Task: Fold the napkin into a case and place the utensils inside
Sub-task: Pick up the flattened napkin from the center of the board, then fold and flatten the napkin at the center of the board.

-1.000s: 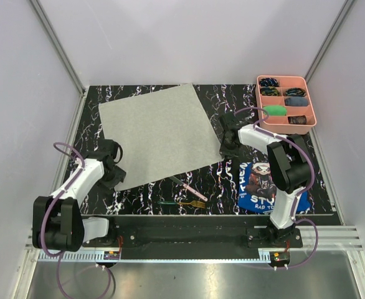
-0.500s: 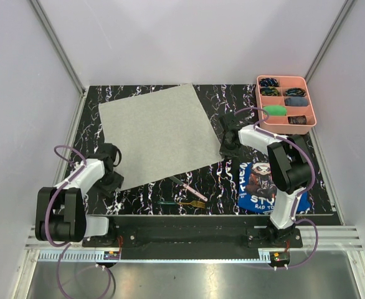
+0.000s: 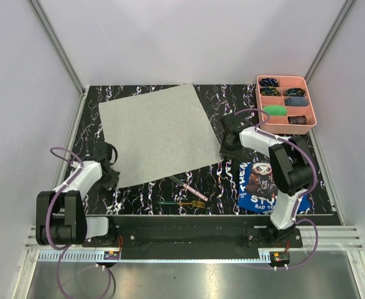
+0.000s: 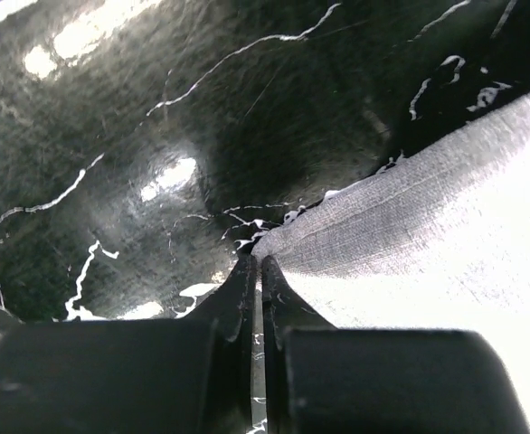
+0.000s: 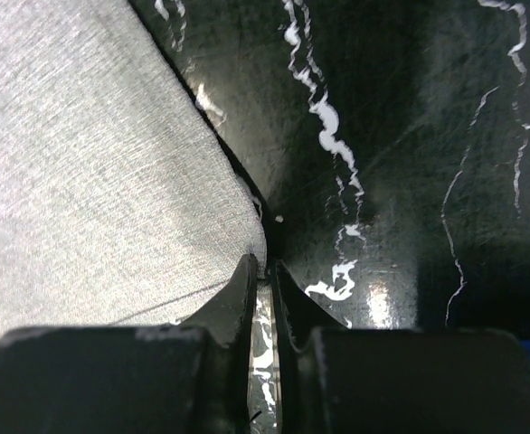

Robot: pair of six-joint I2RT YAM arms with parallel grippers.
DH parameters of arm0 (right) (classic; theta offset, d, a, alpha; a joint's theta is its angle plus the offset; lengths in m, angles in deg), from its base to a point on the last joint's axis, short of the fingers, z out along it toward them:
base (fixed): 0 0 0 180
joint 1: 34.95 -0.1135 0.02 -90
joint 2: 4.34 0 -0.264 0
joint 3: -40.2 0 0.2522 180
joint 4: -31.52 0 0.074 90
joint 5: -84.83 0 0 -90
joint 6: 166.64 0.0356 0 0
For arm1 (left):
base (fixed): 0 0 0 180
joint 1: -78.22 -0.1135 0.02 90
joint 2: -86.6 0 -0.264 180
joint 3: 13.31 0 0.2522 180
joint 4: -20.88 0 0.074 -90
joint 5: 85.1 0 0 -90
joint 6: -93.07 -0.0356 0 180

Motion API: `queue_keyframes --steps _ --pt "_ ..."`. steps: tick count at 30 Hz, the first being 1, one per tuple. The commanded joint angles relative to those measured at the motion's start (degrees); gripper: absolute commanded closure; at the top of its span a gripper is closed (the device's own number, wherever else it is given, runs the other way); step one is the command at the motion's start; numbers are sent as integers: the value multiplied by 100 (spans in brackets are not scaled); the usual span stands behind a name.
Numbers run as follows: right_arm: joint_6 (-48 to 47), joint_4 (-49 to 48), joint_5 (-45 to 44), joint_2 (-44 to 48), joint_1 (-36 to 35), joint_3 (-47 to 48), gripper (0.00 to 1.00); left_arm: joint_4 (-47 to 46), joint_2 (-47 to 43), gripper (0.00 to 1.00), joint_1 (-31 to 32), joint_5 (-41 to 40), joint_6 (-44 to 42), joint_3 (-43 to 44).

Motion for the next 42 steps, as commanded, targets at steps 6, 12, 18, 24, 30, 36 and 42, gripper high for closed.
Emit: queue_keyframes --steps 6,12,18,24,30,36,42 --pt "-808 -347 820 1285 -7 144 100 -278 -1883 100 -48 -11 -1331 500" --pt "-1090 -199 1145 2331 -51 768 100 -331 -2956 100 -57 60 -1840 1713" --pt "-1582 -180 1225 3272 -227 1856 100 -296 -3116 100 -57 -46 -2614 3689" --pt "-1820 -189 1163 3573 -244 3095 100 -208 -2615 100 -57 -28 -3045 5632" --pt "-1838 -31 874 2879 -209 4106 100 -540 -1938 100 -56 -98 -2931 6179" --pt "-1794 -197 1146 1439 186 4889 100 -1647 -1122 100 -153 -248 -3010 5556" --pt "-1899 -865 1242 -108 423 5574 100 -2738 328 100 -583 208 -2940 5248"
